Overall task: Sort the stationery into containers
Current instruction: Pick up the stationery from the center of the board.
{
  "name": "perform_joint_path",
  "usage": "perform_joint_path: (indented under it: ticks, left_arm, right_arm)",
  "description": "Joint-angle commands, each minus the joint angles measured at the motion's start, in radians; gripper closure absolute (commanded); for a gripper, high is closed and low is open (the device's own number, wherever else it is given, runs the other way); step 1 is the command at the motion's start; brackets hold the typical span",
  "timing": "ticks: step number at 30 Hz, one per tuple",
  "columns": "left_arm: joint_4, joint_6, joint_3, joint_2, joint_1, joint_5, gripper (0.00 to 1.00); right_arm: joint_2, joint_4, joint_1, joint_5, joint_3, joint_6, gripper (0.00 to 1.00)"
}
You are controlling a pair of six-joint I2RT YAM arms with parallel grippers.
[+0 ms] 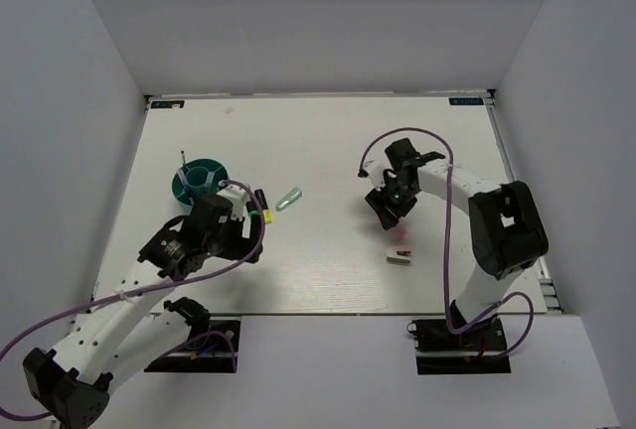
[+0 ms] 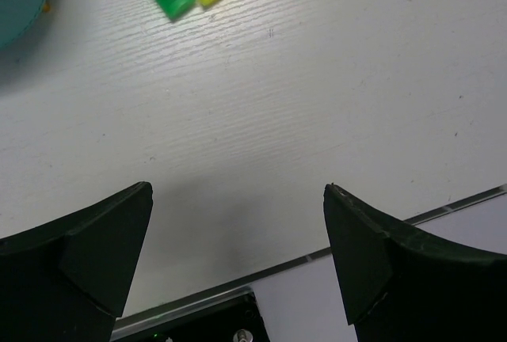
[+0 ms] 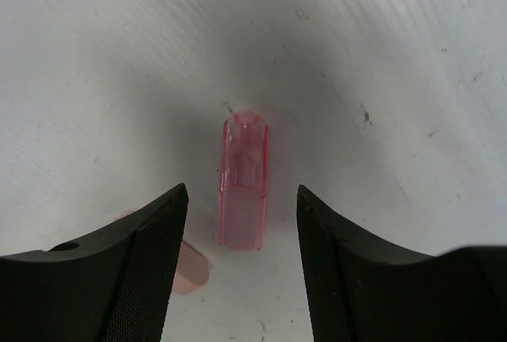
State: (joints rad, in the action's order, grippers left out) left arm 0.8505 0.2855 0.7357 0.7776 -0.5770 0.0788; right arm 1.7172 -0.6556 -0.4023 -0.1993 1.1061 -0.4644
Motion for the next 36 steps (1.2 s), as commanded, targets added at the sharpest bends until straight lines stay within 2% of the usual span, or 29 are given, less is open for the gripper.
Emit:
perform_joint_path:
  ticks: [1, 6, 12, 16, 17, 19, 20, 21, 24, 25, 29, 31, 32, 35, 36]
  left_arm:
    - [-0.008, -0.003, -0.028, -0.026, 0.005, -0.022, 0.01]
    - [-0.002, 0.007, -0.039, -0.051, 0.006, -0.019, 0.01]
    - [0.018, 0.021, -0.041, -0.084, 0.006, -0.008, 0.01]
    - [0.019, 0.030, -0.056, -0.119, 0.006, 0.001, 0.01]
    - [0.024, 0.035, -0.059, -0.133, 0.006, 0.001, 0.01]
    - [0.030, 0.040, -0.056, -0.149, 0.005, 0.004, 0.01]
    - [0.039, 0.041, -0.053, -0.156, 0.006, 0.006, 0.01]
    - [0.047, 0.049, -0.050, -0.161, 0.006, 0.007, 0.01]
    - [0.067, 0.069, -0.029, -0.190, 0.008, 0.022, 0.01]
    - [0.065, 0.075, -0.013, -0.193, 0.006, 0.038, 0.01]
    - [0.090, 0.158, 0.034, -0.241, 0.006, 0.165, 0.01]
    - [0.094, 0.202, 0.050, -0.261, 0.006, 0.209, 0.01]
    - [0.099, 0.214, 0.066, -0.265, 0.006, 0.242, 0.01]
    - [0.124, 0.254, 0.096, -0.268, 0.008, 0.326, 0.01]
    - [0.128, 0.262, 0.109, -0.267, 0.008, 0.366, 0.01]
  right_arm:
    - [0.033, 0.049, -0.038, 0.084, 0.031, -0.022, 0.39]
    - [0.056, 0.071, -0.069, 0.124, 0.005, -0.034, 0.39]
    - [0.076, 0.076, -0.096, 0.187, -0.051, -0.036, 0.52]
    - [0.073, 0.082, -0.102, 0.193, -0.083, -0.033, 0.69]
    - [0.073, 0.076, -0.102, 0.186, -0.087, -0.031, 0.79]
    - [0.076, 0.060, -0.099, 0.169, -0.081, -0.034, 0.87]
    - [0.076, 0.047, -0.102, 0.153, -0.063, -0.046, 0.97]
    - [0.078, 0.007, -0.105, 0.131, -0.049, -0.054, 1.00]
    - [0.084, -0.048, -0.127, 0.078, 0.078, -0.094, 1.00]
    - [0.093, -0.114, -0.135, 0.072, 0.115, -0.115, 1.00]
    - [0.156, -0.254, -0.199, 0.023, 0.493, -0.177, 1.00]
    - [0.236, -0.291, -0.231, -0.015, 0.610, -0.178, 1.00]
    - [0.260, -0.339, -0.240, -0.043, 0.797, -0.172, 1.00]
    - [0.402, -0.348, -0.289, -0.145, 1.076, -0.122, 1.00]
    - [0.415, -0.331, -0.306, -0.166, 1.107, -0.106, 1.00]
